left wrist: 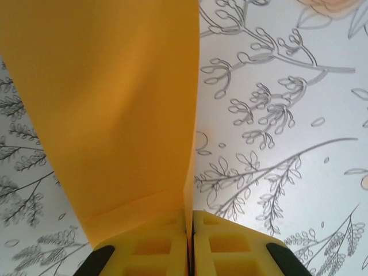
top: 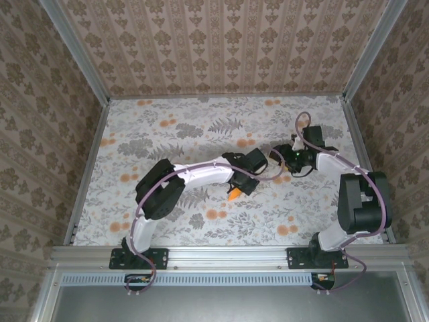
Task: Fold a paper plane with a square sheet of paper (fold left side to right side)
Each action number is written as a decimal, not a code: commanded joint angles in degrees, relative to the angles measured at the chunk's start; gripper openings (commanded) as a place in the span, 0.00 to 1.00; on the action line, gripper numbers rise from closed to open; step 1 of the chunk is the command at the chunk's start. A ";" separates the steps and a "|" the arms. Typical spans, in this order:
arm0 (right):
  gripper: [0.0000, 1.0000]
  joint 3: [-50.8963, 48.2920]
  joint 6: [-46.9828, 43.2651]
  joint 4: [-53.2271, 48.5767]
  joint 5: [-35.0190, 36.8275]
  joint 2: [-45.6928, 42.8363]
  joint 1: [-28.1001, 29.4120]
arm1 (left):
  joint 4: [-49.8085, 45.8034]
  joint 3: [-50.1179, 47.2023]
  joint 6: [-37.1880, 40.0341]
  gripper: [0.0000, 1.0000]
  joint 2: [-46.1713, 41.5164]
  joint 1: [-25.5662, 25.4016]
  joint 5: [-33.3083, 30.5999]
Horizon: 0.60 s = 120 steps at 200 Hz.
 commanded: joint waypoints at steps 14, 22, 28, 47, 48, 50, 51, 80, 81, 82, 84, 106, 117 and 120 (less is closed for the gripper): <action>0.62 -2.31 -0.25 3.41 -1.04 -1.36 1.41 | 8.10 -4.51 -5.82 0.09 -3.52 4.23 13.15; 0.62 -2.95 -0.39 4.16 -1.34 -1.32 1.67 | 9.91 -5.54 -7.13 0.09 -3.56 5.26 15.90; 0.62 -3.44 -0.39 4.87 -1.45 -1.36 1.93 | 11.50 -6.35 -8.42 0.08 -3.64 5.94 17.18; 0.62 -5.36 -0.15 7.59 -1.23 -1.49 3.11 | 15.91 -8.93 -12.07 0.08 -3.97 8.19 21.76; 0.62 -5.39 -0.14 7.69 -1.23 -1.52 3.14 | 16.14 -9.00 -12.25 0.08 -3.99 8.33 21.94; 0.62 -5.54 -0.06 7.98 -1.17 -1.53 3.30 | 16.59 -9.25 -12.56 0.09 -3.99 8.54 22.33; 0.62 -5.66 -0.05 8.10 -1.11 -1.53 3.37 | 16.83 -9.33 -12.71 0.08 -4.08 8.63 22.58; 0.62 -7.58 0.95 12.78 -0.84 -0.45 5.72 | 21.46 -11.73 -16.20 0.09 -4.78 11.25 26.19; 0.62 -7.60 1.03 13.09 -0.90 -0.42 5.81 | 21.64 -11.85 -16.29 0.09 -4.78 11.35 26.30; 0.62 -7.65 1.07 13.29 -0.94 -0.41 5.90 | 21.81 -11.95 -16.47 0.09 -4.79 11.40 26.36; 0.62 -7.76 1.20 13.80 -1.03 -0.18 6.08 | 22.12 -12.07 -16.73 0.09 -4.85 11.50 26.58; 0.62 -8.01 2.14 17.82 -1.23 1.47 8.01 | 26.09 -13.51 -20.11 0.09 -5.12 13.00 29.38; 0.62 -7.92 2.85 19.81 -1.52 2.39 8.80 | 28.38 -14.40 -21.87 0.09 -5.28 13.84 30.58; 0.62 -7.90 2.97 20.44 -1.70 2.65 8.90 | 28.80 -14.59 -22.35 0.09 -5.31 14.03 30.95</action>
